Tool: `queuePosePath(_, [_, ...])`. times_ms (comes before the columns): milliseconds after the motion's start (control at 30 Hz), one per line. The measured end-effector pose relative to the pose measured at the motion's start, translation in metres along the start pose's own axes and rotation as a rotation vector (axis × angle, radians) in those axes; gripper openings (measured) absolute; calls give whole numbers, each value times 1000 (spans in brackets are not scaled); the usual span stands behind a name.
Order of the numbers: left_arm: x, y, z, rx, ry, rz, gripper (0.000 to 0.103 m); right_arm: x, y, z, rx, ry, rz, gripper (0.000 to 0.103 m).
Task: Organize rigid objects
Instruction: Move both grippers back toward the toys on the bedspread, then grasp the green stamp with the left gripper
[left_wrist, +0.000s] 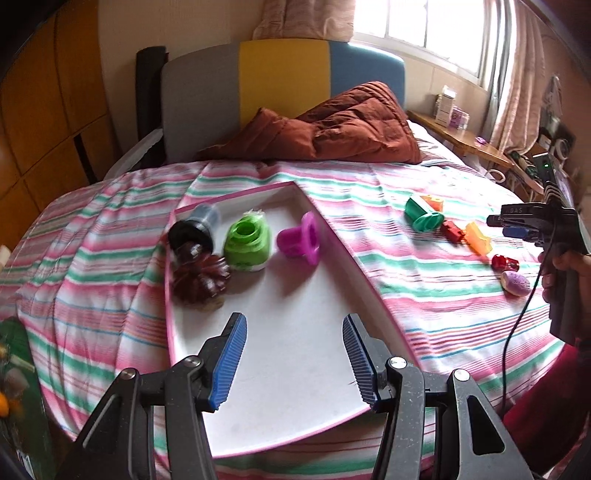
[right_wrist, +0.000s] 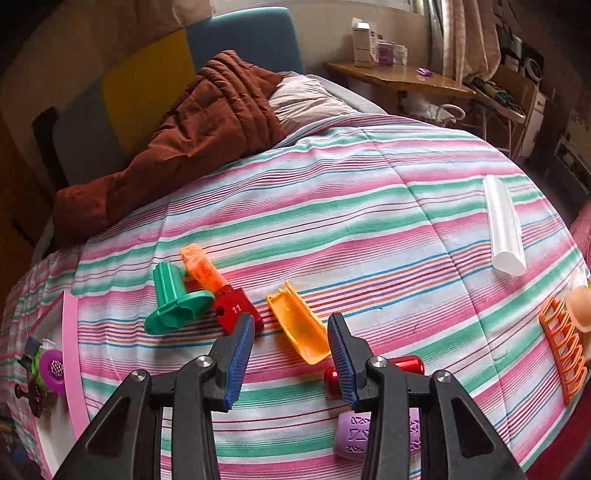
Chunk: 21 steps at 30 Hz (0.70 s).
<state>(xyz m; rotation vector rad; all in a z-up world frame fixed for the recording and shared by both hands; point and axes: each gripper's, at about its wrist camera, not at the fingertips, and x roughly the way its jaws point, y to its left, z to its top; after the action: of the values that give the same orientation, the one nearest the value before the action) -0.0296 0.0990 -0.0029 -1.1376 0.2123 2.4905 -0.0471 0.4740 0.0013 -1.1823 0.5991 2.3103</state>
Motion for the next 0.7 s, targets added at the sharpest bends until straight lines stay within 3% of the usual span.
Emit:
queuePosePath(100, [3,-18,11,35,-10,-23,62,0,-14,3,73,12,5,41])
queuePosePath(233, [11,-41,23,77,-7,-61,62,-1,-25,4,127,13,14,41])
queuePosePath(700, [78,-100,84,68,94,-219,63,-3,-28,6,161,19,66,42])
